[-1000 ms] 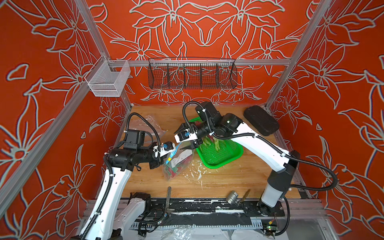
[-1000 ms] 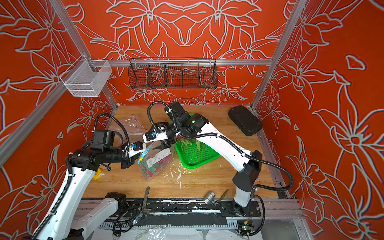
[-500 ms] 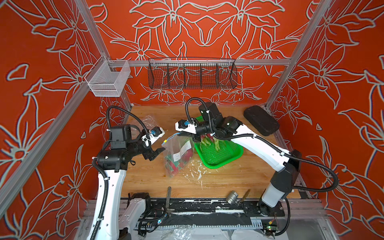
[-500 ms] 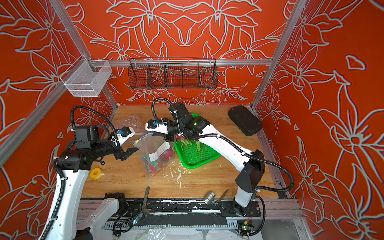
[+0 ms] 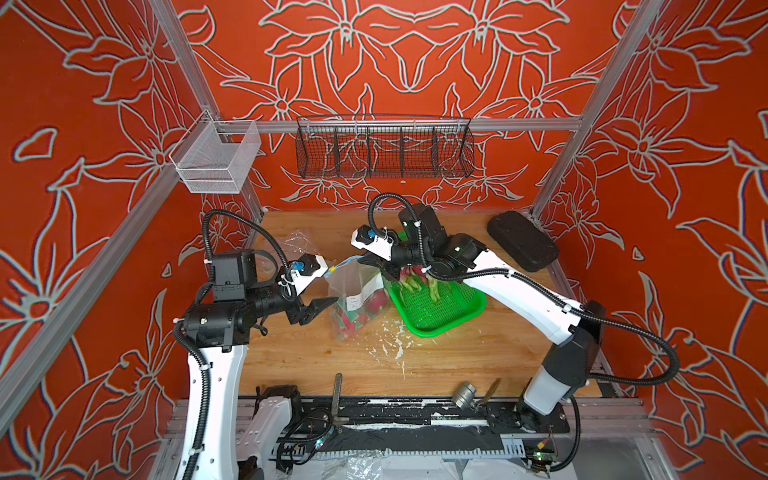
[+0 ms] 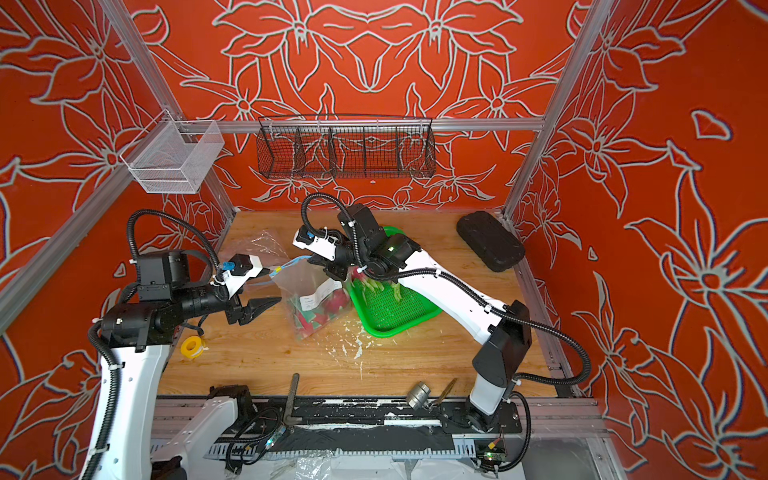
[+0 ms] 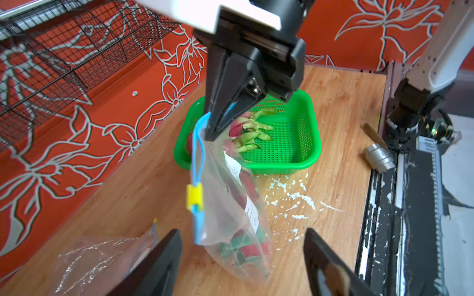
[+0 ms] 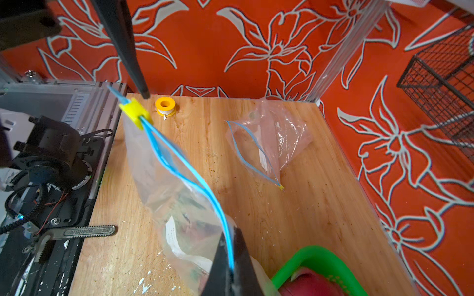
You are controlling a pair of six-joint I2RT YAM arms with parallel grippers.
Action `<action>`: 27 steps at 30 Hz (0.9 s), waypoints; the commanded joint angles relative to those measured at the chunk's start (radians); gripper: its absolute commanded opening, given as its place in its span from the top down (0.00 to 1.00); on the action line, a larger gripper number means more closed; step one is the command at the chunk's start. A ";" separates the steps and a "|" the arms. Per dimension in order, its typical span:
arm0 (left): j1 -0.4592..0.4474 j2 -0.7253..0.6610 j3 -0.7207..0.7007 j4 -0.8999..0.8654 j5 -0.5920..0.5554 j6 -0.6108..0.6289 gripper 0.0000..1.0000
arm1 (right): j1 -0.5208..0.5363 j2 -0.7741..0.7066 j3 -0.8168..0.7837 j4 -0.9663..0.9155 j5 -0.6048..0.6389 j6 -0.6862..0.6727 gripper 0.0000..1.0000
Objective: Open the zip-top bag and take out the dragon fruit
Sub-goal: Adjust the zipper food storage bag at the center of the board.
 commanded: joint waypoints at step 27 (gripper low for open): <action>0.004 0.044 -0.065 0.200 -0.045 -0.015 1.00 | 0.007 0.004 0.082 0.032 -0.279 0.037 0.52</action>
